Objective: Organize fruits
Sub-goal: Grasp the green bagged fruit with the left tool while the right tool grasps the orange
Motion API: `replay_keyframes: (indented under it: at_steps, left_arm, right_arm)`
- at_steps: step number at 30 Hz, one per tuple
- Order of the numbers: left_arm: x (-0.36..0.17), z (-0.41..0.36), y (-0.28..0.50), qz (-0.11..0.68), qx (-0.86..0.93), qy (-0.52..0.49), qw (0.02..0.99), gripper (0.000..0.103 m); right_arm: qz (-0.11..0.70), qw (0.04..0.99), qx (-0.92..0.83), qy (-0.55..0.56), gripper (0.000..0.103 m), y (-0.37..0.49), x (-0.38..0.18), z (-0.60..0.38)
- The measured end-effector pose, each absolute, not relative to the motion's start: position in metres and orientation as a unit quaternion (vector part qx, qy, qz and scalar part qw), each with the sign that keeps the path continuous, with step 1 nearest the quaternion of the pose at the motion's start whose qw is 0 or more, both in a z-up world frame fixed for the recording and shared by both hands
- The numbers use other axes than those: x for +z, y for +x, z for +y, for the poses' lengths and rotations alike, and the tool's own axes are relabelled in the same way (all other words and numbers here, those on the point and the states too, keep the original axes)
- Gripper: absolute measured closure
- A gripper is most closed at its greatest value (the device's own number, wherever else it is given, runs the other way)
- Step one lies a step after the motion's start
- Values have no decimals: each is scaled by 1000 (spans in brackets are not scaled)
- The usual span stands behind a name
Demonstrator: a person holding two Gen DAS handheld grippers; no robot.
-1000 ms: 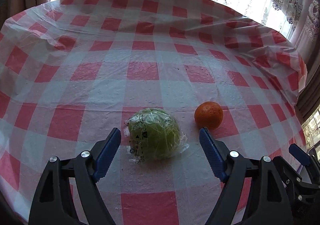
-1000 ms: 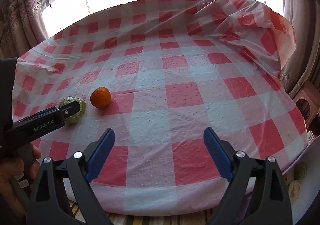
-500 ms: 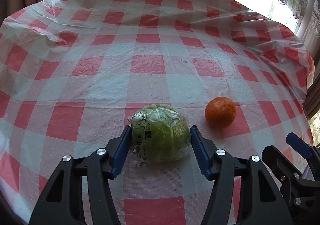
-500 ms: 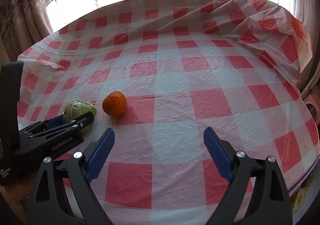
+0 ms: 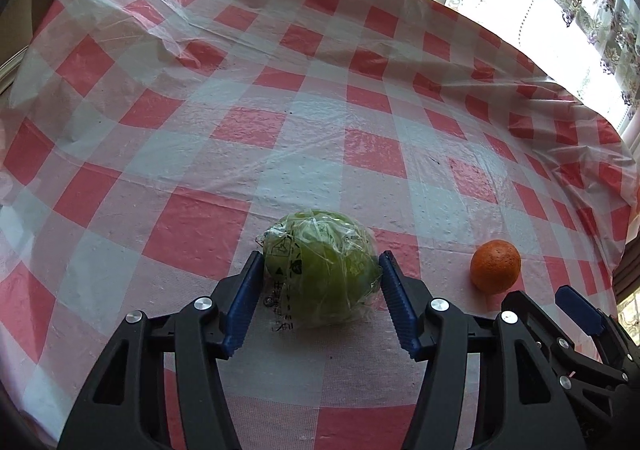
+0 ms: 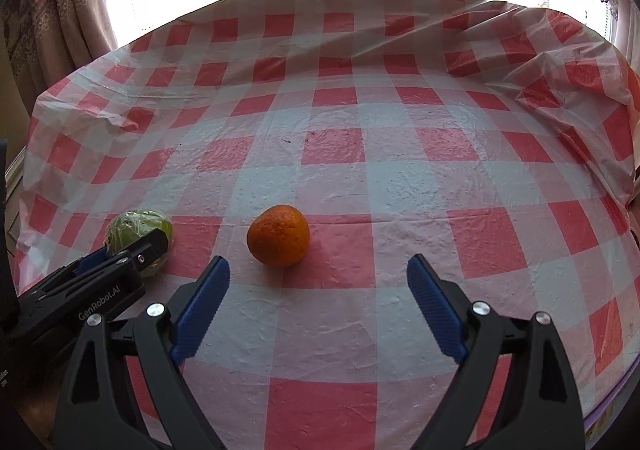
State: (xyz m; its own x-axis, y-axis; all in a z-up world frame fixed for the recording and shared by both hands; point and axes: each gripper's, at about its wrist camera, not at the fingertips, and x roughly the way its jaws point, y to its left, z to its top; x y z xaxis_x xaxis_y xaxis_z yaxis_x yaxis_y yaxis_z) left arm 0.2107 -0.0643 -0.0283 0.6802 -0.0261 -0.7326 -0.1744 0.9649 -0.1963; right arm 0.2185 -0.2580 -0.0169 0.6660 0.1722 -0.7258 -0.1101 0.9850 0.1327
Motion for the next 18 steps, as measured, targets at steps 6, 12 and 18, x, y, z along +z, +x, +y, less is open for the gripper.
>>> replay_keyframes:
  at_steps: [6, 12, 18]
  left_arm:
    - [-29, -54, 209, 395, 49, -145, 906, 46]
    - [-29, -53, 208, 394, 49, -145, 906, 46]
    - [-28, -54, 208, 394, 47, -143, 907, 46]
  right_arm:
    - [407, 910, 79, 21, 20, 231, -19, -240]
    - [419, 905, 77, 10, 36, 242, -27, -230]
    - [427, 901, 78, 2, 64, 246, -33, -225]
